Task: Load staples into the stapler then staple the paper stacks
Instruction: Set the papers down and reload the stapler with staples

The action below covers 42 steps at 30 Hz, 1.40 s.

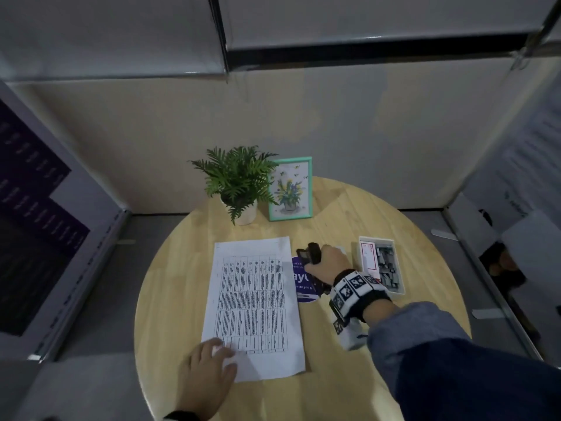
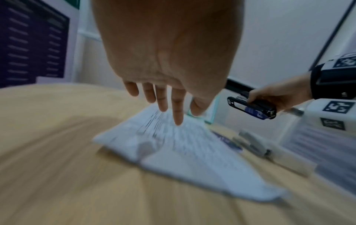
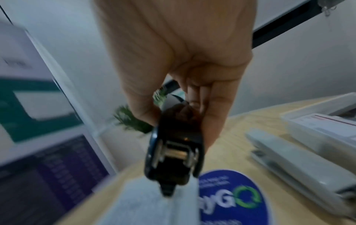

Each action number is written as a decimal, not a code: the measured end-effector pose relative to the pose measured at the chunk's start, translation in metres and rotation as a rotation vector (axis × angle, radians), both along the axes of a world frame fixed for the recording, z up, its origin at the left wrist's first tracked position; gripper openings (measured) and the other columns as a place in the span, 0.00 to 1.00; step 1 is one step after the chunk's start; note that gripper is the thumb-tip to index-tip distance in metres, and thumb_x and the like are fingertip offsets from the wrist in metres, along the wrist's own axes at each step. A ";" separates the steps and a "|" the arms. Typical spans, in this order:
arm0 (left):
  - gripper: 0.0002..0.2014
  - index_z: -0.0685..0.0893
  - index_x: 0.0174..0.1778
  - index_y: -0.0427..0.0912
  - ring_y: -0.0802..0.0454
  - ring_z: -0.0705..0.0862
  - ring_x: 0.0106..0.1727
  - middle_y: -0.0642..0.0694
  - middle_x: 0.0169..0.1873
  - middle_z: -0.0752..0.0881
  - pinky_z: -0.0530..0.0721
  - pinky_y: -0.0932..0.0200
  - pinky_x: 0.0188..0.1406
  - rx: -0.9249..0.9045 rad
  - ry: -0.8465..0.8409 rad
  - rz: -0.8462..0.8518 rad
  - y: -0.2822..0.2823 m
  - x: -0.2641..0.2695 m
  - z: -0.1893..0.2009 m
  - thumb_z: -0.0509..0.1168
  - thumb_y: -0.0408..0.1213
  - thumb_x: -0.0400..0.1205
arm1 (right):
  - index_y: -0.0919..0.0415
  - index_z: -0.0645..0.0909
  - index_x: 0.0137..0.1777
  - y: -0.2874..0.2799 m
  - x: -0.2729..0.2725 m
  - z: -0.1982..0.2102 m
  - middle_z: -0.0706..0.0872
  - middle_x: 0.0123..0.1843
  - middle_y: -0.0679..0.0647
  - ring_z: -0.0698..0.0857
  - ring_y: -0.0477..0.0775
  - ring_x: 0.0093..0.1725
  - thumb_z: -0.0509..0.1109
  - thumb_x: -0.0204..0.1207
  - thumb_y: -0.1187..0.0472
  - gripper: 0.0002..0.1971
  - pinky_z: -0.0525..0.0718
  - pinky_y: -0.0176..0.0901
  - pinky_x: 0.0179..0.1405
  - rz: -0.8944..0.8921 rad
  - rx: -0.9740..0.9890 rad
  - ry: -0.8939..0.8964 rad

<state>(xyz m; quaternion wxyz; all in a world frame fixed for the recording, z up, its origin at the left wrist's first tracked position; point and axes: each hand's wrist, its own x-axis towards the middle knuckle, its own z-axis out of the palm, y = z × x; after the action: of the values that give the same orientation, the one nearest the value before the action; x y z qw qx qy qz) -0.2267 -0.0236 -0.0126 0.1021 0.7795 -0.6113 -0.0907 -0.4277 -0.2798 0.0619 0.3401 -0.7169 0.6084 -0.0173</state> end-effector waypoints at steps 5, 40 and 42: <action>0.26 0.87 0.47 0.48 0.44 0.81 0.52 0.49 0.49 0.85 0.76 0.50 0.49 -0.094 0.238 0.067 -0.052 -0.016 0.081 0.47 0.57 0.78 | 0.59 0.77 0.49 0.045 -0.004 0.054 0.88 0.47 0.60 0.87 0.62 0.46 0.72 0.66 0.51 0.15 0.87 0.59 0.50 0.057 0.029 -0.414; 0.22 0.80 0.53 0.43 0.61 0.74 0.22 0.51 0.30 0.73 0.78 0.69 0.25 -0.233 2.007 0.295 -0.162 -0.080 0.170 0.47 0.55 0.86 | 0.59 0.82 0.48 0.072 -0.103 -0.029 0.88 0.47 0.60 0.84 0.63 0.50 0.64 0.75 0.65 0.07 0.84 0.52 0.43 -0.096 -0.406 -0.040; 0.22 0.80 0.52 0.43 0.61 0.74 0.22 0.51 0.31 0.73 0.78 0.69 0.26 -0.235 1.998 0.311 -0.160 -0.080 0.167 0.47 0.55 0.86 | 0.61 0.84 0.49 0.044 -0.122 -0.036 0.87 0.50 0.62 0.81 0.64 0.57 0.63 0.76 0.67 0.09 0.81 0.51 0.44 -0.163 -0.386 0.102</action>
<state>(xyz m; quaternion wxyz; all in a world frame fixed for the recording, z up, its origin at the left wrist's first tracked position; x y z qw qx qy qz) -0.3071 -0.1839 0.1545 0.6526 0.4030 -0.1431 -0.6254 -0.5496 -0.2354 0.0263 0.1628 -0.7170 0.6663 -0.1244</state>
